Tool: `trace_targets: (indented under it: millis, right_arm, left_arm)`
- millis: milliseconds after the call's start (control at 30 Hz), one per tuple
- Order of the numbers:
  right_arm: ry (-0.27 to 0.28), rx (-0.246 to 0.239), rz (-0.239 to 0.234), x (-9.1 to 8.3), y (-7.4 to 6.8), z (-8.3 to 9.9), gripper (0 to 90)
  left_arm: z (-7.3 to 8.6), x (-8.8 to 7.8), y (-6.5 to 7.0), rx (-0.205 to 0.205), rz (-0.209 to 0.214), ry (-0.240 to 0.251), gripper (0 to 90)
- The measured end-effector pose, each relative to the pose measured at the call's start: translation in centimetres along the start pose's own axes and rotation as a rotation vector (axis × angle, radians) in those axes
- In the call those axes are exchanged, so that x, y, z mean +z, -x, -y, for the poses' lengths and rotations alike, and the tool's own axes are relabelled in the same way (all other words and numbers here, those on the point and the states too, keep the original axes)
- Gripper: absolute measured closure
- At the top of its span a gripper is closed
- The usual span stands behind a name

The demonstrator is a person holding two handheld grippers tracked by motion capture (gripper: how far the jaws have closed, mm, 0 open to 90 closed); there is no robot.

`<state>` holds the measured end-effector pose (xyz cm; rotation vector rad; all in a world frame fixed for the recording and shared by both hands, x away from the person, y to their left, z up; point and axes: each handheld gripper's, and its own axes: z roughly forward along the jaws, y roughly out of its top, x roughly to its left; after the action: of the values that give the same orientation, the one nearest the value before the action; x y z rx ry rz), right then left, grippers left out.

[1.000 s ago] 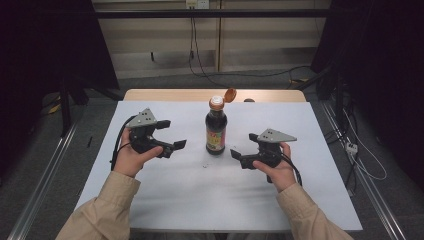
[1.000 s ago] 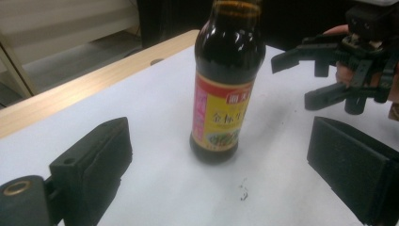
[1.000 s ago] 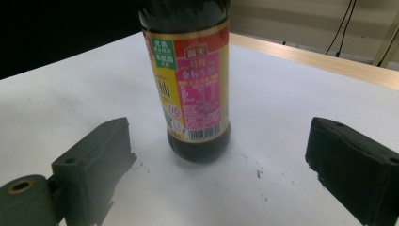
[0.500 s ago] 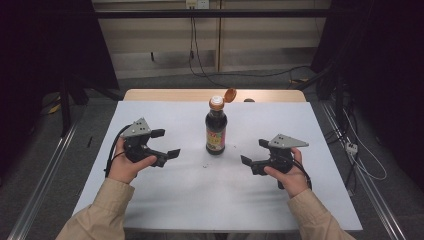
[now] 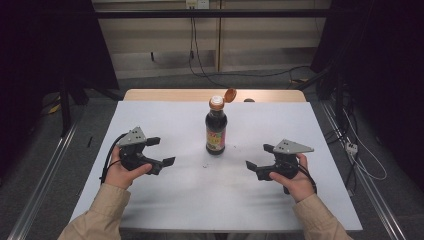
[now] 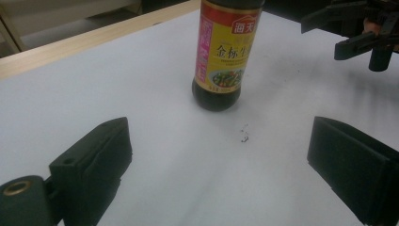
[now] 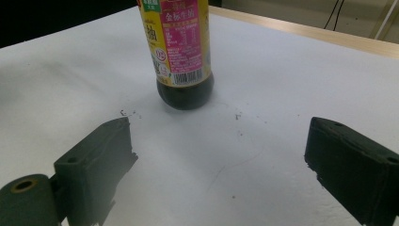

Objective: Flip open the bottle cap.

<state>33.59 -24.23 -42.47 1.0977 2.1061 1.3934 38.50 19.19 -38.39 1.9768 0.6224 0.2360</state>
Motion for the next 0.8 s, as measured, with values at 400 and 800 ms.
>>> trace_targets:
  millis: [400, 800]
  right_arm:
    - [0.000, 0.009, 0.018, -0.8, 0.5, 0.7, 8.0]
    - [-0.010, -0.001, 0.032, -1.7, 0.5, 1.5, 8.6]
  left_arm:
    - [1.4, -0.6, 0.1, -0.014, -0.002, -0.001, 6.6]
    - [2.8, -0.9, 0.4, -0.013, -0.005, -0.029, 6.6]
